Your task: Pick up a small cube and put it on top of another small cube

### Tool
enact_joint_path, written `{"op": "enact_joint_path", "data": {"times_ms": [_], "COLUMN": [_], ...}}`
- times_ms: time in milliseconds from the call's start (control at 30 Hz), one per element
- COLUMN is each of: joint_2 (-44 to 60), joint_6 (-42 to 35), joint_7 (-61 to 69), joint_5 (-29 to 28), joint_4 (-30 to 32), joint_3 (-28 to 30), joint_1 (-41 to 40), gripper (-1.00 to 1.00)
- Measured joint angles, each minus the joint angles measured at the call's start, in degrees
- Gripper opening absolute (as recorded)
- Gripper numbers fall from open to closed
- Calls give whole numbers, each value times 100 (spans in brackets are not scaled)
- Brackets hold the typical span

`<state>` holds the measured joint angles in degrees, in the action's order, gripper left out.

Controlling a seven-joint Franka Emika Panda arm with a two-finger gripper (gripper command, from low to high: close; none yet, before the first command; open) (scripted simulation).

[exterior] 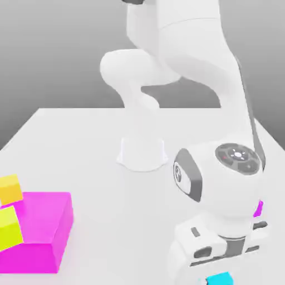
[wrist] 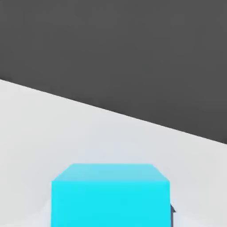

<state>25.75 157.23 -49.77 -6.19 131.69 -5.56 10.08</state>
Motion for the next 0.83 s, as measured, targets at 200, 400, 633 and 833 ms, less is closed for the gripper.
{"op": "enact_joint_path", "data": {"times_ms": [200,400,633,833], "joint_2": [-1049,-1981,-3037,-2622], "joint_6": [-708,-1175,-1776,-1233], "joint_7": [236,478,1025,1232], "joint_5": [159,213,395,624], "joint_4": [317,754,1216,1368], "joint_3": [372,1220,2342,2382], "joint_1": [-573,-1485,-3680,-3708], "gripper": [-100,-100,-100,100]}}
